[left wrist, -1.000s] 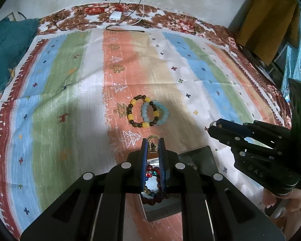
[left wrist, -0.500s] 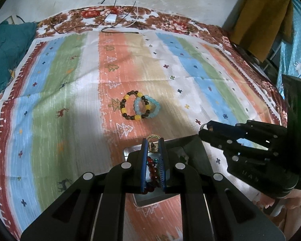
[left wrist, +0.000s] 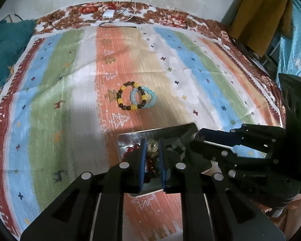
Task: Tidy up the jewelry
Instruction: 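Open both tools to drop the charm and ring into the tin, then move both open tools back to the two remaining bracelets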
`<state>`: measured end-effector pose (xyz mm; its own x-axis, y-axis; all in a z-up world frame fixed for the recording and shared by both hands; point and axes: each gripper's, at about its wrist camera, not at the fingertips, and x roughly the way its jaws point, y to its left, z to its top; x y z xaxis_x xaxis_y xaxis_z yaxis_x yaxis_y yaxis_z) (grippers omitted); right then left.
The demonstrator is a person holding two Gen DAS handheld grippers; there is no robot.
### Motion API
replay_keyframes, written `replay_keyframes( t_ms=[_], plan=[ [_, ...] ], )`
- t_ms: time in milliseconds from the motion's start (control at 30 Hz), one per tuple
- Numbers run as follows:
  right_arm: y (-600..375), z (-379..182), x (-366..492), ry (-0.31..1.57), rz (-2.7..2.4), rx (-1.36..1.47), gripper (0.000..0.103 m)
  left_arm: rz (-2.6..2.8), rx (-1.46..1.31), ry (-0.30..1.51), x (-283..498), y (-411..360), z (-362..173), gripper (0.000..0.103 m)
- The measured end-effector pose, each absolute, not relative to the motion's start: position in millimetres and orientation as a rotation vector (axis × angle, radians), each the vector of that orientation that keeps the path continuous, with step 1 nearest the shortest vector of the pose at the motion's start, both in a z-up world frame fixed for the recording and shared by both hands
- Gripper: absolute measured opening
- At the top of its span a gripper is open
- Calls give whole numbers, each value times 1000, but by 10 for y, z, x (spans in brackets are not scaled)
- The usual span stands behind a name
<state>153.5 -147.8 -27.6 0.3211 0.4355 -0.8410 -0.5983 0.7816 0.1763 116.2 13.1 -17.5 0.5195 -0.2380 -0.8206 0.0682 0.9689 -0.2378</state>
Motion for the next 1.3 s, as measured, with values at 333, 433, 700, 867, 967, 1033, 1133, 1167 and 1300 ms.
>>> replay_keyframes(
  t_ms=[333, 433, 700, 867, 967, 1033, 1133, 1167, 1300],
  plan=[
    [-1545, -303, 1616, 1046, 627, -166, 43, -130, -218, 1000, 1201, 250, -180, 46],
    [-1558, -301, 1645, 1043, 614, -160, 47, -107, -229, 998, 1229, 303, -189, 53],
    [-1594, -319, 1738, 1043, 567, -157, 61, -56, -281, 1006, 1327, 452, -253, 72],
    [-1644, -321, 1837, 1044, 536, -134, 70, -27, -305, 1012, 1394, 540, -296, 80],
    [-1669, -344, 1897, 1051, 515, -124, 77, -14, -293, 1013, 1430, 550, -309, 87],
    [-1670, -354, 1920, 1050, 504, -123, 78, -6, -289, 1016, 1452, 555, -320, 89],
    [-1678, -348, 1961, 1044, 493, -117, 83, -2, -288, 1022, 1502, 560, -347, 93],
    [-1681, -343, 1977, 1039, 487, -114, 84, -2, -288, 1024, 1516, 562, -355, 94],
    [-1688, -347, 2045, 1037, 470, -111, 85, 8, -278, 1028, 1568, 577, -386, 96]
  ],
)
